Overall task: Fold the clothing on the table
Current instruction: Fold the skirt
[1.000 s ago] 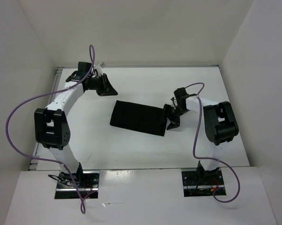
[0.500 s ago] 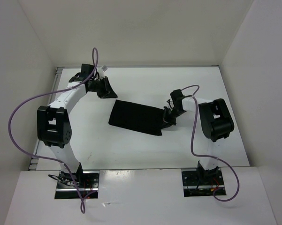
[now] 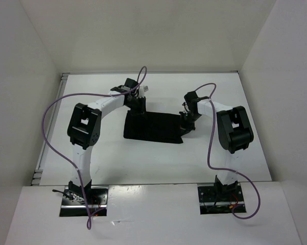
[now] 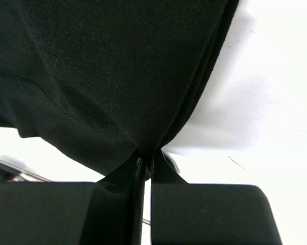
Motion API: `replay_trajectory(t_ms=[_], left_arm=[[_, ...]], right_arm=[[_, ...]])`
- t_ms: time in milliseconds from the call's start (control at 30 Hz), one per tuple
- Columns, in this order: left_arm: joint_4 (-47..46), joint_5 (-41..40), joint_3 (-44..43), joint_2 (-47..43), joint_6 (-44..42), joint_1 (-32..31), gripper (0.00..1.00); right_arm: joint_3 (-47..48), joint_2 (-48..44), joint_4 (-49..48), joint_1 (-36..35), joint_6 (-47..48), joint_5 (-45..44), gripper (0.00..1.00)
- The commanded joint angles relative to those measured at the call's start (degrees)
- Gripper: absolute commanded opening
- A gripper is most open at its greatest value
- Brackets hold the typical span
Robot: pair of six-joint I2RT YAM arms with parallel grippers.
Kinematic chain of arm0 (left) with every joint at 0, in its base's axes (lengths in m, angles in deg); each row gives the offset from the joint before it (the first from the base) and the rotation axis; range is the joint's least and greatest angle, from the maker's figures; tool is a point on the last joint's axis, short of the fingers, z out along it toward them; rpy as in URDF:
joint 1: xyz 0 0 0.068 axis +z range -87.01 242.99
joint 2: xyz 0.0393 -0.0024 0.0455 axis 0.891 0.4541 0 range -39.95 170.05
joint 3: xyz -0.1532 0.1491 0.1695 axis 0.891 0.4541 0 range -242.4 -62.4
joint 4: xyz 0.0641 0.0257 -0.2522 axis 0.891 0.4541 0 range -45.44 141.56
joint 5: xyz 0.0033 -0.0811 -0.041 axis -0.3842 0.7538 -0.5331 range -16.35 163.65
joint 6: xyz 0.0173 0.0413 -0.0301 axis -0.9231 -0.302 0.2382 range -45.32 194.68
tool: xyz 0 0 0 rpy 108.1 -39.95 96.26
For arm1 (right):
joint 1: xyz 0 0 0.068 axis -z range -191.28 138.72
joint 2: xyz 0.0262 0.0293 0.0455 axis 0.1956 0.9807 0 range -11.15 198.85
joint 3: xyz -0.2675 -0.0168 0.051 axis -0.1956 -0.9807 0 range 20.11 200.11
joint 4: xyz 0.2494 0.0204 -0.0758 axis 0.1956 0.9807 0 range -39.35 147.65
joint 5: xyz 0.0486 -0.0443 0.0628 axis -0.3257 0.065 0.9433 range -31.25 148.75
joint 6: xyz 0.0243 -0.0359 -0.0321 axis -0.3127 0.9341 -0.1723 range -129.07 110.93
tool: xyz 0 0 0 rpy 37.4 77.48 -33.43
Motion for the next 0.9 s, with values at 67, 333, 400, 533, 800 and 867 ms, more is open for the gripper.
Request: replay_trajectory(t_ms=[67,333,400,533,800,867], left_arm=[[-4.7,-0.83,-3.33,3.52,3.46,-1.68,0.16],[-2.42,3.21,-11.25,7.22,3.47,-3.43,0.16],[-1.63,3.91,-11.25,7.22,3.47,-3.96,0.16],[-3.2,4.53,-8.79,7.22,4.7,-3.97,0.16],[-5.05,6.64,-8.7,10.55,6.37,-3.97,0.16],[-5.05,6.12,-9.23,11.96,6.37,-3.97,0.14]], right_arm=[[2.49,0.35,5.04,-0.38,3.37,-3.39,0.0],[1.97,0.35,5.04,-0.38,3.37,-3.38,0.0],[1.97,0.35,5.04,-0.38,3.37,-3.38,0.0],[2.49,0.35,5.04,-0.38,3.37,-3.38,0.0],[5.92,0.88,6.62,-0.38,3.37,-3.38,0.0],[7.23,0.88,7.14,-0.38,2.85,-3.38,0.0]])
